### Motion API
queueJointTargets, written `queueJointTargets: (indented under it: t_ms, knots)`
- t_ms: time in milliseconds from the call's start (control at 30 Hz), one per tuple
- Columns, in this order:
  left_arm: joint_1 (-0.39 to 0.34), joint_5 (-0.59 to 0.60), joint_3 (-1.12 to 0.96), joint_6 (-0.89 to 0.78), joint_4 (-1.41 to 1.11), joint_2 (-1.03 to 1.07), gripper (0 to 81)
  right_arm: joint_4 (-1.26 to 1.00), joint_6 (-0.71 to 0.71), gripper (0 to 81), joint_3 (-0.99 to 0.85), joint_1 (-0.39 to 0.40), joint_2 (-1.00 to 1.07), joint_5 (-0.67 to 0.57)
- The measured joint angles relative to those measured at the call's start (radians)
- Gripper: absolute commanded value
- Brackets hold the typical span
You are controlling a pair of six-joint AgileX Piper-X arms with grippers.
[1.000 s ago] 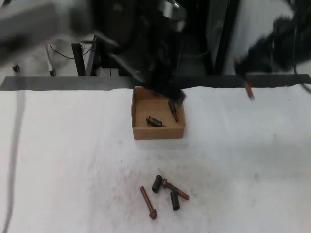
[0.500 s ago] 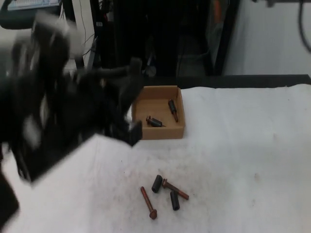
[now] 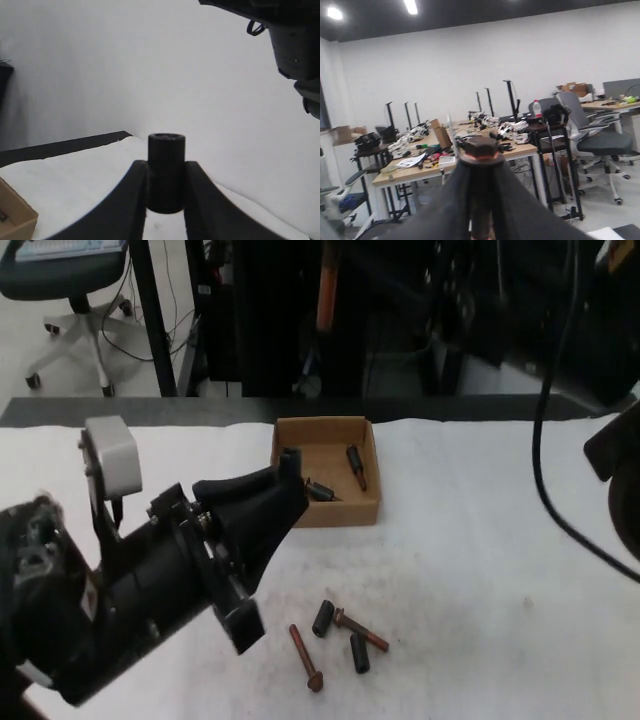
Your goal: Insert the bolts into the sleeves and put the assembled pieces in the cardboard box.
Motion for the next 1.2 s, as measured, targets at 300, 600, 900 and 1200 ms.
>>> queueJointTargets:
  t_ms: [300, 600, 900, 1200]
  knots:
    - [0.120, 0.275, 0.001, 0.075, -0.102, 0.001, 0.3, 0.032, 0.005, 0.8, 0.006, 0.002, 0.000, -0.101]
    - [0.123, 0.318, 0.001, 0.078, -0.198, 0.001, 0.3, 0.125, -0.120, 0.8, 0.006, 0.063, 0.000, -0.059]
    - [0.123, 0.345, 0.001, 0.076, -0.204, 0.001, 0.3, 0.187, -0.190, 0.8, 0.006, 0.107, 0.000, -0.004]
    - [0.123, 0.345, 0.001, 0.076, -0.204, 0.001, 0.3, 0.187, -0.208, 0.8, 0.006, 0.107, 0.000, -0.002]
